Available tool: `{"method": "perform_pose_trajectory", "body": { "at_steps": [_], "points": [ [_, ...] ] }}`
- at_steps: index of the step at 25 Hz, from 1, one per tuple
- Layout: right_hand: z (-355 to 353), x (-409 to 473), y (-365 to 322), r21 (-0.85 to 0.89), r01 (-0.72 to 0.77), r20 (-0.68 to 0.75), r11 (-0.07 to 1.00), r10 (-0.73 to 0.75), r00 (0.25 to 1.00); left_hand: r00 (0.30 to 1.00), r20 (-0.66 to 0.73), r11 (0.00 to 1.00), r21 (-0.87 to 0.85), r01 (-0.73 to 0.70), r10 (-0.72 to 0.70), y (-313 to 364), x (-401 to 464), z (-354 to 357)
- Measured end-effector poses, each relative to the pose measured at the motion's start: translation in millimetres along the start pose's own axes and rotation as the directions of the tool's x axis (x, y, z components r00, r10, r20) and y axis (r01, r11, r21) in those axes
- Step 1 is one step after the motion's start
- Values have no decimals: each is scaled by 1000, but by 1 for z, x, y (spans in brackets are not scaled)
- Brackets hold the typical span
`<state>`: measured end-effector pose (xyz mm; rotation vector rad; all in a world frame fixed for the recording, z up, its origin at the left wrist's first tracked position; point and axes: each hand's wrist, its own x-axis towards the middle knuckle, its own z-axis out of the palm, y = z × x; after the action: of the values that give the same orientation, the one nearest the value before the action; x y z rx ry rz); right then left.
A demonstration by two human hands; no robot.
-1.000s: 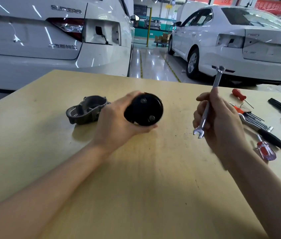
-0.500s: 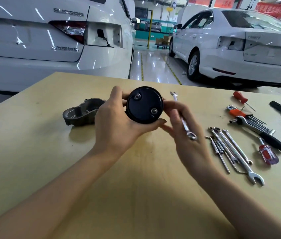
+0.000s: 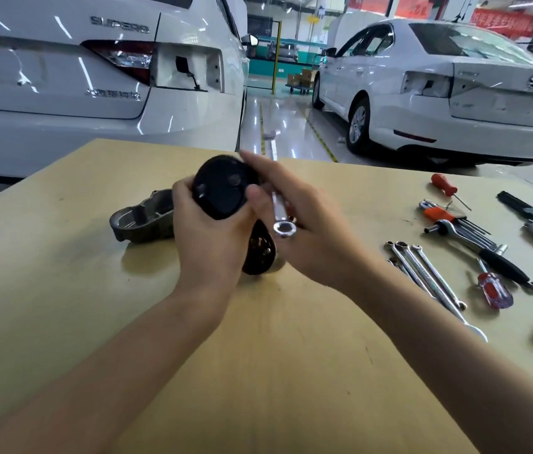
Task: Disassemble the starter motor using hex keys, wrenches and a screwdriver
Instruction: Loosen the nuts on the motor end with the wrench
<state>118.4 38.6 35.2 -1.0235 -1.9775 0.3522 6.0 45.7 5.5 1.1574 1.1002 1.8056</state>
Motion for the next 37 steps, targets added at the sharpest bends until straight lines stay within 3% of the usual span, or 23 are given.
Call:
{"method": "perform_pose_trajectory", "body": {
  "at_steps": [3,5,7,9,11,13,20,26,28,32,34,37],
  "points": [
    [12,12,8,38,-93,144,995,86,986,960,26,942,-188,278,-278,-18,-6,1],
    [10,7,21,139,-125,133,982,106,985,948,111,935,-167,313,-298,-26,-15,5],
    [-4,0,31,317,-139,72,938,123,990,966,187,979,-60,195,-181,-24,-21,8],
    [-18,-5,37,484,-161,59,860,151,987,971,237,971,234,-40,-17,-18,-17,4],
    [-23,-7,41,551,-205,104,809,177,979,958,279,796,562,-223,71,-13,-12,-3],
    [-22,-7,45,548,-238,137,802,195,971,947,312,612,735,-292,78,-11,-8,-7],
    [-28,-3,55,644,-249,49,723,286,957,891,438,240,858,-454,121,-14,-12,-4],
    [-27,-6,60,635,-251,6,730,321,947,872,490,125,866,-485,-13,-23,-11,2],
    [-33,-10,61,713,-230,-30,662,357,934,838,543,145,834,-533,-42,-25,-10,0],
    [-48,-41,63,822,-264,82,505,353,932,713,662,348,741,-575,-231,-21,16,-19],
    [-55,-55,61,781,-306,155,544,306,939,669,692,509,693,-510,-273,-16,30,-27],
    [-62,-60,55,743,-335,227,580,252,941,659,724,772,531,-348,-202,-18,35,-31]
  ]
}}
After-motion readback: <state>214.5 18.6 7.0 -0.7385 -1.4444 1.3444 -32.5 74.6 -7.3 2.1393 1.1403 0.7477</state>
